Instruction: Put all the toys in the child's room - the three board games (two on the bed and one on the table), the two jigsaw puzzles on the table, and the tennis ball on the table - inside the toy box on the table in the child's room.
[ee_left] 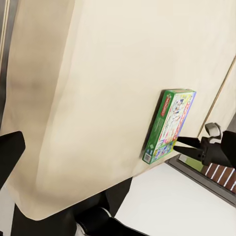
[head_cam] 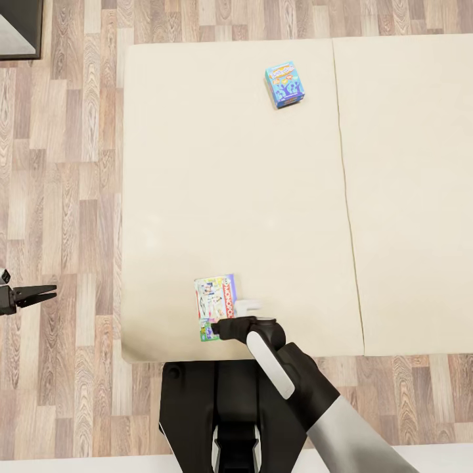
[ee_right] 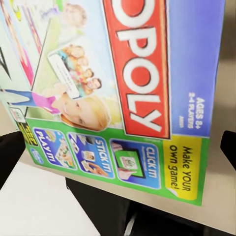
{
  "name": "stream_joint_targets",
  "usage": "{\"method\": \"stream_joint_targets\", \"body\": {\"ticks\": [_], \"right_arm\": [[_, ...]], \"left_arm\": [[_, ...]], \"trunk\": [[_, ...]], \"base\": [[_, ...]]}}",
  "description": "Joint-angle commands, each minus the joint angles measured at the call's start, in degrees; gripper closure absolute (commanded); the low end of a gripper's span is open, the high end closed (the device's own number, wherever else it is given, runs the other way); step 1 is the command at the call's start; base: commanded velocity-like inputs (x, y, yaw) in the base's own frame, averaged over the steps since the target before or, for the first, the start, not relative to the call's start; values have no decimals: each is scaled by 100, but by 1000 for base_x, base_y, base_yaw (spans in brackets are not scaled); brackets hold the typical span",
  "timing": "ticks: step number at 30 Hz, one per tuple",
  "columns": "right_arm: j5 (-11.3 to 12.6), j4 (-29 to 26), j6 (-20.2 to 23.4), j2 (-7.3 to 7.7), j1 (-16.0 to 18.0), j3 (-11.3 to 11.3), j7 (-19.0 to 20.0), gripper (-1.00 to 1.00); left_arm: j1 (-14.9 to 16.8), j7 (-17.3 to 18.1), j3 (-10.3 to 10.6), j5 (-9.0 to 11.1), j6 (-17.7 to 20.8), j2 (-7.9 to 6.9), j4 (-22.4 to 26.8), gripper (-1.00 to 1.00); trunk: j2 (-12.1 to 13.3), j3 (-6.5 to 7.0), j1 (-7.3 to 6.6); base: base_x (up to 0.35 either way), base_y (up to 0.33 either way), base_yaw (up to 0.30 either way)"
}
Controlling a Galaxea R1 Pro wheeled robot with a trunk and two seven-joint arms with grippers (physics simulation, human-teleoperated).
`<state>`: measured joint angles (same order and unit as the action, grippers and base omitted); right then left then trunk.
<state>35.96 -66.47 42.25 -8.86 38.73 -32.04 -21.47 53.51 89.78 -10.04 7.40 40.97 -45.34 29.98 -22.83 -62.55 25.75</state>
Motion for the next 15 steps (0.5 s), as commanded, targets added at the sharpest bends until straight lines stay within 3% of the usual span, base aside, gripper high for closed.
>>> {"method": "stream_joint_targets", "body": {"ticks": [1,15], "right_arm": [[63,-6,-13,-3,3,-8,-47,-100],[69,36,-88,-26,3,-1,-25,-100]], "left_arm": [[2,23,2,-2,61,-1,-1,-100],[-1,23,2,1,61,2,-1,-100]], "trunk": [[-9,-6,4],[-9,-6,4]], "base": [[0,0,0],[0,0,0]]}}
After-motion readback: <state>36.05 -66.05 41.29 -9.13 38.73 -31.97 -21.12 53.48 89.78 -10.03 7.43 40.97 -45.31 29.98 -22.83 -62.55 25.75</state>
